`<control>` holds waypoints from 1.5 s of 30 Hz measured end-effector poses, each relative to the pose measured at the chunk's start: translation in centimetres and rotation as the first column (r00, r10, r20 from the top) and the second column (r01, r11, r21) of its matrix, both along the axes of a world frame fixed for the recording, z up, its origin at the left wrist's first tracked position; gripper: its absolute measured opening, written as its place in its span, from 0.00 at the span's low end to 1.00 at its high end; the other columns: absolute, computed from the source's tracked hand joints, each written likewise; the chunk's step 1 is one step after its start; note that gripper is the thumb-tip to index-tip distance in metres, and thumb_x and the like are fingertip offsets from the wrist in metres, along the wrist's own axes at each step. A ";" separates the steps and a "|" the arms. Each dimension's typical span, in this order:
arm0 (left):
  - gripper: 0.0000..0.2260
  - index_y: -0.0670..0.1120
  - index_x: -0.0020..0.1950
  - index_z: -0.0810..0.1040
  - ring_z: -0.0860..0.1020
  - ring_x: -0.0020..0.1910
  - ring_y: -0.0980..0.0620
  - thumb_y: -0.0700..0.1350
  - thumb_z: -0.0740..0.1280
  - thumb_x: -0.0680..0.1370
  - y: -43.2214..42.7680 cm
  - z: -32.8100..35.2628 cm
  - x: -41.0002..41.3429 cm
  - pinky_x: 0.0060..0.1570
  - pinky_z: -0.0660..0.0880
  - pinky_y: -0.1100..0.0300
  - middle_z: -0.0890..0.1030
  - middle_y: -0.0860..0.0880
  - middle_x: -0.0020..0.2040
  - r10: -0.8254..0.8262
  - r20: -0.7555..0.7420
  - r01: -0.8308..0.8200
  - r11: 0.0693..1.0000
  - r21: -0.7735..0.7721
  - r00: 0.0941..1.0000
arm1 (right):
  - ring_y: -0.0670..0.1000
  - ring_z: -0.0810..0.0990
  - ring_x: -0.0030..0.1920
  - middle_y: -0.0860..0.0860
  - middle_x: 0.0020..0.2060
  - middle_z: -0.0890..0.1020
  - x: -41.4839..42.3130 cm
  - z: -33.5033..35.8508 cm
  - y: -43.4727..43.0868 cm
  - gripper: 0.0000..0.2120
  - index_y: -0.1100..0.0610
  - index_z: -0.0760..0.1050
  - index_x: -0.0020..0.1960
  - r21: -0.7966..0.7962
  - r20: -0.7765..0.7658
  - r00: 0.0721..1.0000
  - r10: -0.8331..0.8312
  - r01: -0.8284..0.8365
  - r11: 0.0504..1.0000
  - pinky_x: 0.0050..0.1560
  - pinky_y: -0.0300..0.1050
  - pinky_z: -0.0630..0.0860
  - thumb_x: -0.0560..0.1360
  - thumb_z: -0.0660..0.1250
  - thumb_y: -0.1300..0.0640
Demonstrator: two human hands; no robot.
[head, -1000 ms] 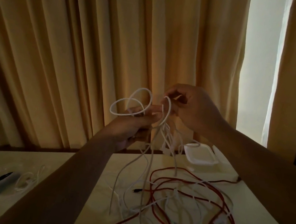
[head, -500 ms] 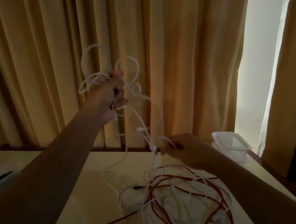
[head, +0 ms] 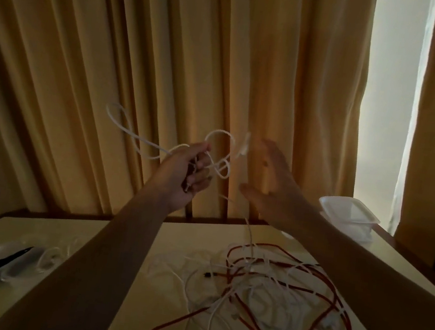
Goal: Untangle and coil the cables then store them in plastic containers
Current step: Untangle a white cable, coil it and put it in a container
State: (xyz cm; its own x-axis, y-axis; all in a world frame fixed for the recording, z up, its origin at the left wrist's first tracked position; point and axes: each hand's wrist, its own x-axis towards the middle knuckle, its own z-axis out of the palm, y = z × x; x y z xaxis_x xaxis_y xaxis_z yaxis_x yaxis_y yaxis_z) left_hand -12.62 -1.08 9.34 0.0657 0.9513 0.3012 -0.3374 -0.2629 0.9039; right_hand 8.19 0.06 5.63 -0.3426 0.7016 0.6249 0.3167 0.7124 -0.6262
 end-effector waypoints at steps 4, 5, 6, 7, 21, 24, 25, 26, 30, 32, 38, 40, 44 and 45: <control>0.09 0.44 0.49 0.77 0.61 0.19 0.58 0.46 0.61 0.85 -0.4 1.2 0.5 0.21 0.55 0.64 0.70 0.50 0.30 -0.145 -0.028 0.147 0.988 0.046 0.989 | 0.47 0.76 0.66 0.45 0.65 0.76 -2.5 1.2 1.0 0.42 0.37 0.60 0.70 -0.178 -0.036 0.999 0.040 -0.046 0.983 0.67 0.55 0.74 0.63 0.70 0.26; 0.09 0.44 0.50 0.77 0.62 0.19 0.58 0.46 0.62 0.85 -0.4 1.7 0.4 0.21 0.53 0.64 0.70 0.50 0.30 -0.170 -0.029 0.171 0.984 0.058 0.985 | 0.47 0.79 0.61 0.44 0.61 0.78 -2.8 1.6 1.1 0.40 0.37 0.61 0.67 -0.192 -0.066 0.998 0.018 -0.030 0.981 0.63 0.56 0.77 0.61 0.71 0.24; 0.08 0.44 0.50 0.77 0.62 0.19 0.58 0.46 0.62 0.85 -0.4 2.3 0.2 0.22 0.52 0.63 0.71 0.50 0.31 -0.193 -0.027 0.194 0.978 0.071 0.981 | 0.46 0.79 0.59 0.44 0.58 0.77 -3.0 1.8 1.0 0.39 0.37 0.60 0.66 -0.205 -0.079 0.997 -0.003 -0.013 0.979 0.61 0.55 0.79 0.62 0.72 0.26; 0.08 0.45 0.51 0.78 0.62 0.18 0.58 0.46 0.62 0.85 -0.4 2.8 0.0 0.22 0.51 0.63 0.72 0.50 0.31 -0.214 -0.022 0.215 0.973 0.085 0.977 | 0.46 0.79 0.58 0.44 0.56 0.76 -3.0 1.7 0.8 0.39 0.36 0.58 0.67 -0.234 -0.091 0.996 0.012 -0.033 0.972 0.58 0.53 0.80 0.64 0.74 0.29; 0.10 0.46 0.46 0.76 0.60 0.21 0.57 0.46 0.60 0.85 0.3 1.0 -5.4 0.22 0.56 0.63 0.71 0.51 0.35 0.105 0.178 -0.118 0.991 0.066 0.978 | 0.44 0.78 0.35 0.46 0.34 0.79 3.4 -9.6 3.1 0.15 0.51 0.77 0.37 -0.176 0.585 0.735 -0.343 0.528 0.831 0.32 0.38 0.68 0.80 0.60 0.50; 0.09 0.47 0.46 0.75 0.60 0.23 0.57 0.46 0.61 0.85 0.2 0.3 -6.0 0.23 0.57 0.63 0.71 0.52 0.34 0.158 0.305 -0.190 0.978 0.081 0.939 | 0.44 0.78 0.34 0.45 0.34 0.79 4.2 -10.7 3.8 0.12 0.52 0.80 0.42 -0.076 0.654 0.630 -0.419 0.605 0.792 0.31 0.39 0.71 0.78 0.64 0.47; 0.10 0.48 0.45 0.76 0.60 0.23 0.57 0.46 0.61 0.85 0.2 0.5 -6.7 0.23 0.57 0.63 0.71 0.52 0.34 0.177 0.365 -0.227 0.969 0.097 0.914 | 0.44 0.77 0.34 0.45 0.34 0.78 4.4 -11.0 3.9 0.11 0.52 0.79 0.43 -0.050 0.677 0.592 -0.437 0.630 0.775 0.31 0.39 0.70 0.77 0.65 0.47; 0.10 0.48 0.44 0.76 0.61 0.24 0.57 0.47 0.62 0.85 0.0 0.7 -7.8 0.24 0.57 0.63 0.71 0.53 0.33 0.185 0.429 -0.255 0.960 0.112 0.884 | 0.44 0.76 0.33 0.45 0.34 0.78 4.7 -11.3 3.9 0.10 0.52 0.78 0.43 -0.031 0.693 0.558 -0.456 0.656 0.754 0.32 0.39 0.70 0.77 0.66 0.47; 0.10 0.49 0.42 0.75 0.61 0.23 0.57 0.47 0.62 0.84 -0.8 1.5 -10.3 0.24 0.59 0.63 0.70 0.53 0.33 0.186 0.416 -0.250 0.962 0.105 0.890 | 0.46 0.80 0.39 0.45 0.38 0.80 5.1 -11.6 4.1 0.10 0.52 0.81 0.48 0.008 0.660 0.547 -0.515 0.681 0.732 0.41 0.43 0.79 0.75 0.70 0.47; 0.10 0.48 0.43 0.76 0.62 0.23 0.57 0.47 0.62 0.84 -1.0 0.5 -9.2 0.24 0.59 0.63 0.71 0.52 0.33 0.185 0.333 -0.221 0.973 0.073 0.925 | 0.47 0.79 0.45 0.47 0.46 0.82 4.3 -10.7 4.2 0.14 0.52 0.80 0.57 0.054 0.644 0.566 -0.515 0.638 0.768 0.47 0.45 0.78 0.76 0.69 0.45; 0.10 0.47 0.46 0.75 0.61 0.22 0.57 0.46 0.61 0.85 -0.6 -2.4 -5.2 0.22 0.59 0.63 0.71 0.52 0.34 0.057 0.308 -0.070 0.997 0.030 0.950 | 0.43 0.78 0.52 0.45 0.54 0.81 -1.2 -4.1 -0.8 0.22 0.45 0.78 0.62 -0.436 -0.157 0.984 -0.083 0.006 0.900 0.46 0.40 0.72 0.80 0.56 0.33; 0.10 0.46 0.47 0.76 0.60 0.22 0.57 0.46 0.60 0.85 -0.8 -2.9 -3.6 0.23 0.56 0.63 0.72 0.51 0.34 0.007 0.266 -0.021 0.999 0.050 0.964 | 0.42 0.75 0.59 0.40 0.58 0.76 -3.0 -2.6 -1.7 0.30 0.40 0.72 0.70 -0.409 -0.056 0.998 0.033 -0.054 0.911 0.54 0.42 0.70 0.75 0.55 0.26; 0.08 0.46 0.50 0.76 0.60 0.22 0.57 0.48 0.61 0.85 -0.8 -3.6 -1.7 0.24 0.55 0.61 0.71 0.52 0.36 -0.087 0.198 0.078 0.996 0.052 0.976 | 0.43 0.80 0.54 0.39 0.51 0.81 -5.2 -1.7 -1.8 0.18 0.44 0.79 0.58 -0.184 0.225 0.973 0.041 0.001 0.983 0.52 0.44 0.75 0.78 0.63 0.33; 0.08 0.46 0.50 0.76 0.60 0.22 0.57 0.47 0.61 0.85 -0.7 -3.5 -1.8 0.24 0.55 0.61 0.71 0.52 0.36 -0.111 0.227 0.099 0.993 0.062 0.968 | 0.44 0.81 0.50 0.41 0.47 0.83 -5.2 -1.8 -1.7 0.16 0.46 0.80 0.52 -0.203 0.257 0.964 0.068 -0.015 0.979 0.52 0.46 0.77 0.78 0.64 0.35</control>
State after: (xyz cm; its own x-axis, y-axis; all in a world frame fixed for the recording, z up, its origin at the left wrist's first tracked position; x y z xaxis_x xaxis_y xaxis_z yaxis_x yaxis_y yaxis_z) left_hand -14.43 -1.74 5.82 0.0880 0.9263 0.3662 -0.5621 -0.2574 0.7860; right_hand 3.01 -1.63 3.81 -0.5069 0.7831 0.3602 0.4606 0.5993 -0.6547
